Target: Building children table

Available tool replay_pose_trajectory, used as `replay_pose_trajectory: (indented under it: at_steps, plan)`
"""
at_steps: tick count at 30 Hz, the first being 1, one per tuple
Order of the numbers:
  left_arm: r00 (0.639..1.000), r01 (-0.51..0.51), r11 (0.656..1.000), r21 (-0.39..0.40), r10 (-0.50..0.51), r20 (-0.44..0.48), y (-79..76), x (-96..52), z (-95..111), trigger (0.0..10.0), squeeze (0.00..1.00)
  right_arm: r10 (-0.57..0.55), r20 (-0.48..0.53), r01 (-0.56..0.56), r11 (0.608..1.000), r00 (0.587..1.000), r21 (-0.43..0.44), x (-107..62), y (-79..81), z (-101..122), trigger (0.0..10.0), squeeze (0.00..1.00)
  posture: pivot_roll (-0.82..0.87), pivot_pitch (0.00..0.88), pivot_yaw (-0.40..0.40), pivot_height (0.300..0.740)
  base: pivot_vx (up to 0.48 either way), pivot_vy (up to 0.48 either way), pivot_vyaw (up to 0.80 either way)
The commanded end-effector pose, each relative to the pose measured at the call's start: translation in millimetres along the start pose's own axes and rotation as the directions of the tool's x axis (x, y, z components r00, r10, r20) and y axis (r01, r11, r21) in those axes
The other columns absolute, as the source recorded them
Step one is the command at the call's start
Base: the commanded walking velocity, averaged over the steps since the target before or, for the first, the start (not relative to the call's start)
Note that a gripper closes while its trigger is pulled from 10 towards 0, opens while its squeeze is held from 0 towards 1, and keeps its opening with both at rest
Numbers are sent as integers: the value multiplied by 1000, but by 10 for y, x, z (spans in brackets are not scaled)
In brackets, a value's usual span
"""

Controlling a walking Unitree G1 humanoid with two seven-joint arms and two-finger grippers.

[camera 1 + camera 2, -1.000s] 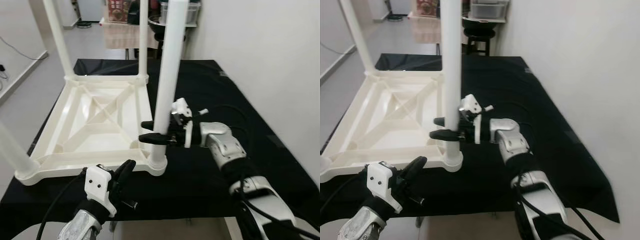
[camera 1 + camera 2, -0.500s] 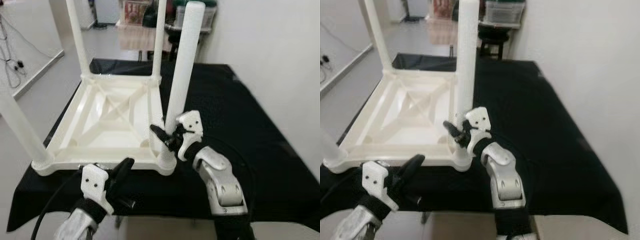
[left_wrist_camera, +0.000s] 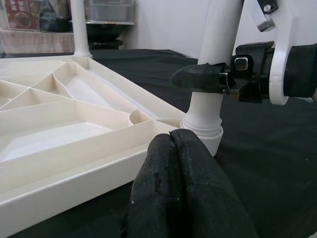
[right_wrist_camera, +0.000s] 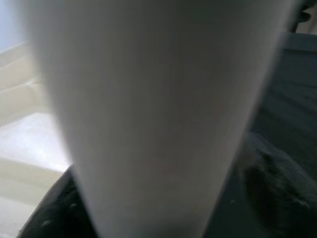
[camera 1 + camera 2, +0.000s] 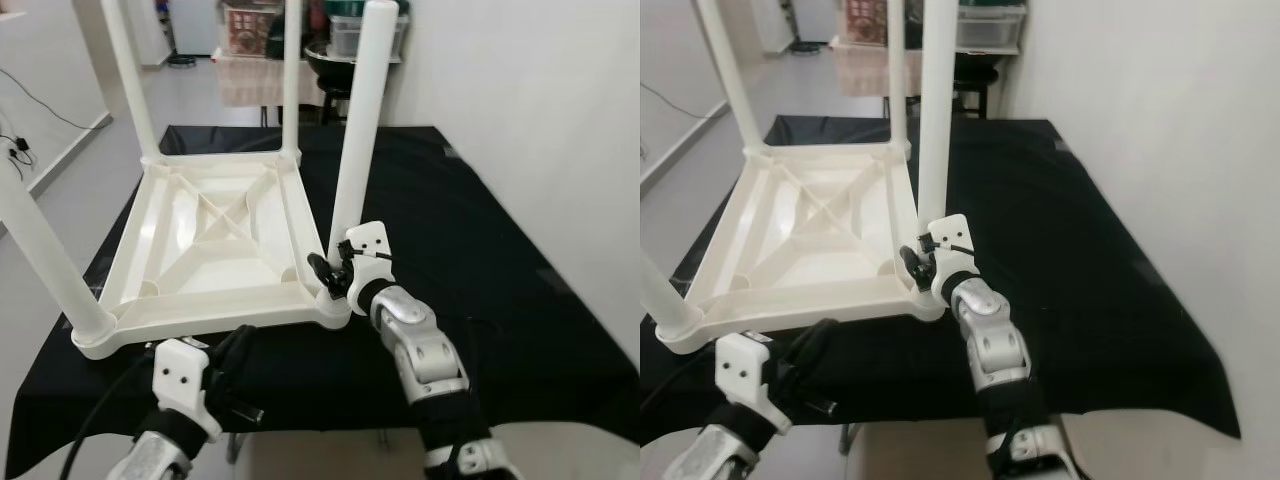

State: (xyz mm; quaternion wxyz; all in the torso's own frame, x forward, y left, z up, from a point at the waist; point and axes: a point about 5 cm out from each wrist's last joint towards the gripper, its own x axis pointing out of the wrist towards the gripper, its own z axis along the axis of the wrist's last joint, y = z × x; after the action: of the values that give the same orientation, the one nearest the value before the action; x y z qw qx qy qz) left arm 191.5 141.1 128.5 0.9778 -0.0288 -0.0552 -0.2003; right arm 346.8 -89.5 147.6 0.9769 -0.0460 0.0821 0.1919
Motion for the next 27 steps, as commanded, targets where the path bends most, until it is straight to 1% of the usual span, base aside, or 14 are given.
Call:
replay_pose_trajectory:
  at_steps: [1,3,4,5,6,7,8,9,11,15,20,21,26,27]
  plan:
    - [1000,14,1000,-5,-14,-9,-18,18,-7,10000,0,140,28,-139,990,990,-18,101,6,142,10000,0,165,32,-82,740,0,0,0]
    - [1000,14,1000,-5,-14,-9,-18,18,-7,10000,0,140,28,-139,990,990,-18,101,6,142,10000,0,165,32,-82,740,0,0,0]
    - [1000,15,1000,-6,-15,-8,-23,25,-11,10000,0,289,65,-287,957,955,-36,129,43,223,10000,0,167,30,-85,740,0,0,0]
    - [1000,15,1000,-6,-15,-8,-23,25,-11,10000,0,289,65,-287,957,955,-36,129,43,223,10000,0,167,30,-85,740,0,0,0]
    - [1000,15,1000,-8,-15,-7,-28,29,-15,10000,0,429,95,-427,903,898,-49,133,84,276,10000,0,169,27,-85,740,0,0,0]
    - [1000,15,1000,-8,-15,-7,-28,29,-15,10000,0,429,95,-427,903,898,-49,133,84,276,10000,0,169,27,-85,740,0,0,0]
    - [1000,16,1000,-10,-16,-7,-33,32,-17,10000,0,542,107,-538,841,834,-64,119,113,292,10000,0,172,24,-86,740,0,0,0]
    - [1000,16,1000,-10,-16,-7,-33,32,-17,10000,0,542,107,-538,841,834,-64,119,113,292,10000,0,172,24,-86,740,0,0,0]
    - [1000,18,1000,-11,-18,-7,-42,34,-20,10000,0,662,74,-655,749,746,-103,105,128,253,10000,0,177,23,-88,740,0,0,0]
    - [1000,20,1000,-13,-20,-6,-56,30,-22,10000,0,739,21,-731,670,673,-131,104,101,222,10000,0,181,23,-95,740,0,0,0]
    - [1000,20,1000,-14,-20,-6,-60,26,-21,10000,0,752,22,-745,656,659,-119,124,79,253,10000,0,183,23,-94,740,0,0,0]
    - [1000,20,1000,-15,-20,-6,-63,24,-21,10000,0,753,21,-747,656,658,-105,147,66,263,0,0,186,26,-93,740,0,0,0]
    - [1000,21,1000,-17,-21,-6,-67,21,-20,10000,0,764,-26,-761,638,645,-121,159,87,199,0,0,185,26,-92,740,0,0,0]
    - [1000,22,1000,-19,-22,-6,-70,18,-19,10000,0,788,-46,-786,605,614,-124,140,95,142,0,0,180,29,-91,740,0,0,0]
